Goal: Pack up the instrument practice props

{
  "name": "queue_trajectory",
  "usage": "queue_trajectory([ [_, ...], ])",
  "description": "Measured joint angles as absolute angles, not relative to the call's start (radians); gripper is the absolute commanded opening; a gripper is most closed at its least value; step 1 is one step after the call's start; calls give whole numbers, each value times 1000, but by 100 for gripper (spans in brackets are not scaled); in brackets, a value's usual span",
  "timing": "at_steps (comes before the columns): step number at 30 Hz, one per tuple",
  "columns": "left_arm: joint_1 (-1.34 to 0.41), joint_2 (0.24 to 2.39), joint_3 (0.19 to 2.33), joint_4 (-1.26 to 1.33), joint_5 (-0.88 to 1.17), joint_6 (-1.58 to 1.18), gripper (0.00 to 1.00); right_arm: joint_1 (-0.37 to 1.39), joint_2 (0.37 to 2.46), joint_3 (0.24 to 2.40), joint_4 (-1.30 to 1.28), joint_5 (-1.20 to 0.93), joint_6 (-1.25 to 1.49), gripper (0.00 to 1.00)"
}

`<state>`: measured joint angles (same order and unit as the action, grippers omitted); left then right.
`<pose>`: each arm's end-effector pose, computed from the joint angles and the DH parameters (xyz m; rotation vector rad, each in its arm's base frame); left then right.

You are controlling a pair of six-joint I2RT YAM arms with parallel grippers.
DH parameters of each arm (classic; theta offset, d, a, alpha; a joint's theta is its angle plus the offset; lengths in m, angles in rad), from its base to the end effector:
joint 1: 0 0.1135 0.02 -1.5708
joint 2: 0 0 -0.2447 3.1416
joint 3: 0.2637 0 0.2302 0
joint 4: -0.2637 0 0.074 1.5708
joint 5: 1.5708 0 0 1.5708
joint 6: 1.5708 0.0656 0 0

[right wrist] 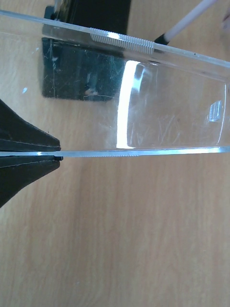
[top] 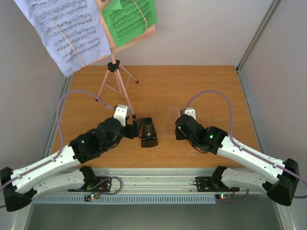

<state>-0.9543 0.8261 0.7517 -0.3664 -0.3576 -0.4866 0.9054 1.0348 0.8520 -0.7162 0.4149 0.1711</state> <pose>0.1360 -0.1521 0.2790 0.2423 2.0130 -0.5689 0.1492 0.1472 0.2376 -0.6861 2.2678 -0.0041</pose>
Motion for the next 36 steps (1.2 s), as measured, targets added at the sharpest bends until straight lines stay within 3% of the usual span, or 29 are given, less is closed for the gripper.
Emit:
queue_trajectory([
  [7, -1134, 998, 976, -348, -490, -440, 74, 910, 1040, 900, -672, 438, 155, 1],
  [15, -1179, 1244, 1106, -343, -498, -443, 73, 910, 1055, 927, -654, 448, 172, 1],
  [31, -1131, 1390, 1195, -417, -438, -525, 49, 910, 1055, 960, -662, 457, 211, 1],
  [36, -1126, 1408, 1195, -423, -406, -537, 36, 910, 1059, 965, -669, 462, 218, 1],
])
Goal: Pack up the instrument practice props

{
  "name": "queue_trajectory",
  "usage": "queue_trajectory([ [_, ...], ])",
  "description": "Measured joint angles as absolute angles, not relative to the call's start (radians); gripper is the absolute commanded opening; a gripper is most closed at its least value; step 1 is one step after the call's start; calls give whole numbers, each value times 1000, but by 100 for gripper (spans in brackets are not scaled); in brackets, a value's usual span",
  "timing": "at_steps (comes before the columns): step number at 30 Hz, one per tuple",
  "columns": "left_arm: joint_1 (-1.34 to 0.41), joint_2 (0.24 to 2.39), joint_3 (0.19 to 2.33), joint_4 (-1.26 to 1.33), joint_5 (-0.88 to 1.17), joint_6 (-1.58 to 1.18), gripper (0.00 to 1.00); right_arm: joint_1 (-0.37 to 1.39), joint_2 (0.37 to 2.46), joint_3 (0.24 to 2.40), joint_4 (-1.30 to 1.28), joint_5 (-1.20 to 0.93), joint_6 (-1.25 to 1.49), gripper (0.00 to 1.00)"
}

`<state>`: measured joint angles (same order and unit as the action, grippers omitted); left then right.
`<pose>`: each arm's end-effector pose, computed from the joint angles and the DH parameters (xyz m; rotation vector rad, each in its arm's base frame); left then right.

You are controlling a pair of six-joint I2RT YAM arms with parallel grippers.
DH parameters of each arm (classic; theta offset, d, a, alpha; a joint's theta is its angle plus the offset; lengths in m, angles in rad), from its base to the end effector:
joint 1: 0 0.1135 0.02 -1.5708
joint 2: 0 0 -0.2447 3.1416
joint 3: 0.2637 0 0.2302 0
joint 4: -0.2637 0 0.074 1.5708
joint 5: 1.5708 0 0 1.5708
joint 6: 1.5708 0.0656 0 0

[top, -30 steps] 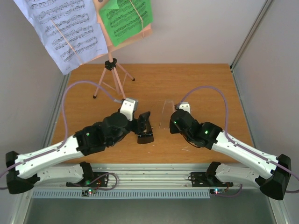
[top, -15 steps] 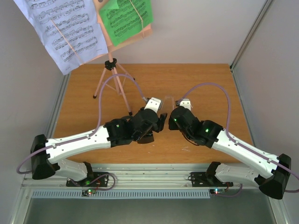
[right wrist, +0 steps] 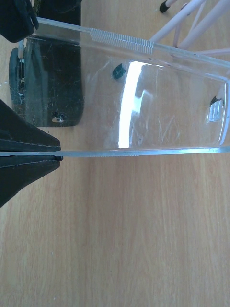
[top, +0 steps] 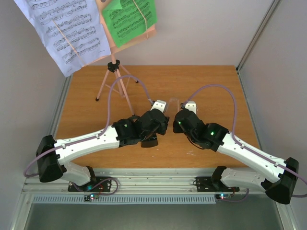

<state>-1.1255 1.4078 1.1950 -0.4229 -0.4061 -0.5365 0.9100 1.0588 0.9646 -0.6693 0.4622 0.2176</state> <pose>0.1605 -0.2760 0.2870 0.4161 2.1529 -0.5106 0.1599 0.1580 0.2739 -0.5453 2.1715 0.0654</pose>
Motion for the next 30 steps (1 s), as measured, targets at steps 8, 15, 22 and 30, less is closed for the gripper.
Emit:
queue_trajectory([
  [8, -1118, 1415, 1195, -423, -391, -541, 25, 910, 1071, 966, -678, 463, 221, 1],
  [15, -1118, 1435, 1199, -424, -390, -541, 24, 910, 1078, 966, -681, 464, 225, 1],
  [22, -1118, 1459, 1200, -425, -392, -538, 22, 910, 1081, 966, -681, 463, 227, 1],
  [30, -1118, 1466, 1202, -428, -406, -524, 16, 910, 1085, 966, -681, 463, 228, 1],
])
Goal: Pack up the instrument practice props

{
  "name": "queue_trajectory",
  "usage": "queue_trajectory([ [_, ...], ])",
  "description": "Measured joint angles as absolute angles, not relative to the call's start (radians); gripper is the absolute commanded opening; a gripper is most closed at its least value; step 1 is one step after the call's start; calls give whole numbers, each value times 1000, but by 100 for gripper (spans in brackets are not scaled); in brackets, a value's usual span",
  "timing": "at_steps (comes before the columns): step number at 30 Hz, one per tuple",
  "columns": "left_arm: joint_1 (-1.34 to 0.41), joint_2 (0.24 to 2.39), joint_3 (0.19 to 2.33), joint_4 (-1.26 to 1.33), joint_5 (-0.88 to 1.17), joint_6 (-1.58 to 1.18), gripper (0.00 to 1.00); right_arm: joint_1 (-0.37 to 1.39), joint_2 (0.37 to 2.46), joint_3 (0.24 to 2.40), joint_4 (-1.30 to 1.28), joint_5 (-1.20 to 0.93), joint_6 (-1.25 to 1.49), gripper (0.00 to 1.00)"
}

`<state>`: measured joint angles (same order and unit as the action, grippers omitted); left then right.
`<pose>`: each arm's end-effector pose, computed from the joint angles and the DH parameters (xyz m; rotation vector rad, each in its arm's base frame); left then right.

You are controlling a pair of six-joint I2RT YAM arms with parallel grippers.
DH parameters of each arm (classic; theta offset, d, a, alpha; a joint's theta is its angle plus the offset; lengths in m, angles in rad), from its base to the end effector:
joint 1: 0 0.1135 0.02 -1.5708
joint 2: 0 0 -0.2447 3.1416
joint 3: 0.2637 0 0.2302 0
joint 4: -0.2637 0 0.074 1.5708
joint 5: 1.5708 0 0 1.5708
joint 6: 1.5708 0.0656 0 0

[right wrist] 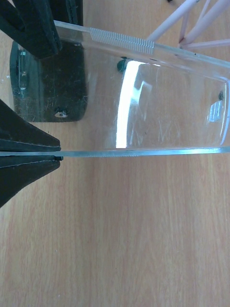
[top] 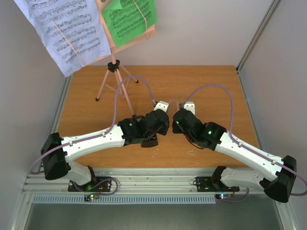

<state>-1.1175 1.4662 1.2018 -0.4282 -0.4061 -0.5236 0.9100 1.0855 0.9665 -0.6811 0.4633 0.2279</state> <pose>0.1669 -0.2835 0.2710 0.4453 2.1903 -0.4521 0.1619 0.1605 0.2679 -0.5516 2.1999 0.0447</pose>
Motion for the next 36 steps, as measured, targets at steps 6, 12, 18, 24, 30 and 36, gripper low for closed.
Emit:
queue_trajectory([
  [6, -1116, 1478, 1217, -449, -427, -517, 12, 910, 1102, 976, -682, 467, 229, 1],
  [12, -1117, 1490, 1235, -469, -443, -511, 9, 910, 1107, 978, -682, 471, 230, 1],
  [18, -1117, 1502, 1238, -475, -464, -510, 5, 910, 1114, 980, -681, 471, 236, 1],
  [24, -1117, 1508, 1238, -475, -473, -510, 1, 912, 1116, 981, -681, 471, 241, 1],
  [30, -1117, 1509, 1238, -475, -476, -510, 0, 912, 1116, 981, -680, 470, 243, 4],
  [36, -1116, 1509, 1238, -473, -481, -512, 0, 912, 1113, 981, -673, 461, 236, 16],
])
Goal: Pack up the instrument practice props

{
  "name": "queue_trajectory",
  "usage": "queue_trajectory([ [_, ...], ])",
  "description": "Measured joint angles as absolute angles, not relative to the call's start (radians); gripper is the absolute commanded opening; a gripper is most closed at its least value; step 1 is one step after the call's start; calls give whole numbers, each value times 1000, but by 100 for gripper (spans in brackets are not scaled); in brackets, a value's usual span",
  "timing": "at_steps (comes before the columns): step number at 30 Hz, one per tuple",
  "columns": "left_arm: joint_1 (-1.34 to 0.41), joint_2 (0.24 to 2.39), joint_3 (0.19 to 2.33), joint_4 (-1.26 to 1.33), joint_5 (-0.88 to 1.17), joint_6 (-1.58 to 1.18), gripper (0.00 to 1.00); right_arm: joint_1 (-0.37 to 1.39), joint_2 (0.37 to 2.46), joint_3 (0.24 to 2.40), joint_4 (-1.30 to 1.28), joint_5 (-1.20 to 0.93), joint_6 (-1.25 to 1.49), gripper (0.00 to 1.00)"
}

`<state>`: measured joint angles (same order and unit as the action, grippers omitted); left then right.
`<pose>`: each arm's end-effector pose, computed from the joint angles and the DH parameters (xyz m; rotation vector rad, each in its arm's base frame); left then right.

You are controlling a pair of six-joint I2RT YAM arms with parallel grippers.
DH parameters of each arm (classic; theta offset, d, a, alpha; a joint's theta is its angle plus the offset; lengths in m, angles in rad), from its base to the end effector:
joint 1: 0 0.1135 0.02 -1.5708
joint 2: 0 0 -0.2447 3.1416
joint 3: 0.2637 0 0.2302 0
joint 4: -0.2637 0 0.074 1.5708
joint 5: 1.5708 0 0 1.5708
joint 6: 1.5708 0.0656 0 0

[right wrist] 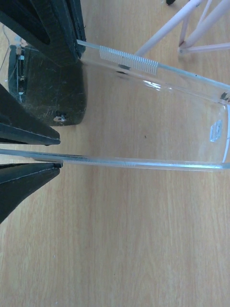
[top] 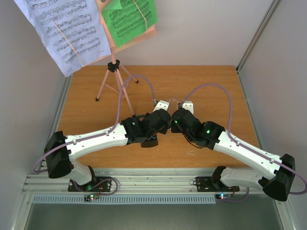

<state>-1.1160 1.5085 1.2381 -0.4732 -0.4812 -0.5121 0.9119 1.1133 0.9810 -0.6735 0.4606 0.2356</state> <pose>0.1732 -0.2851 0.2667 0.4324 2.1929 -0.3349 0.1651 0.1656 0.2674 -0.5495 2.2065 0.0486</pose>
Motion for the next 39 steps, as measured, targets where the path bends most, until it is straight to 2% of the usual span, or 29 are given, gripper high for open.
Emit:
queue_trajectory([
  [6, -1118, 1509, 1238, -454, -479, -513, 0, 912, 1100, 981, -674, 449, 219, 25],
  [13, -1115, 1509, 1238, -421, -478, -518, 0, 912, 1040, 977, -682, 414, 201, 56],
  [23, -1074, 1476, 1200, -359, -409, -527, 0, 912, 871, 957, -681, 334, 133, 70],
  [27, -1066, 1443, 1181, -324, -358, -527, 1, 912, 762, 923, -659, 281, 83, 90],
  [29, -1065, 1418, 1165, -298, -319, -525, 0, 912, 686, 903, -645, 258, 60, 96],
  [34, -1042, 1354, 1115, -225, -189, -524, 1, 912, 577, 897, -617, 238, -4, 98],
  [39, -1007, 1290, 1053, -161, -72, -518, 0, 866, 627, 909, -602, 167, -43, 98],
])
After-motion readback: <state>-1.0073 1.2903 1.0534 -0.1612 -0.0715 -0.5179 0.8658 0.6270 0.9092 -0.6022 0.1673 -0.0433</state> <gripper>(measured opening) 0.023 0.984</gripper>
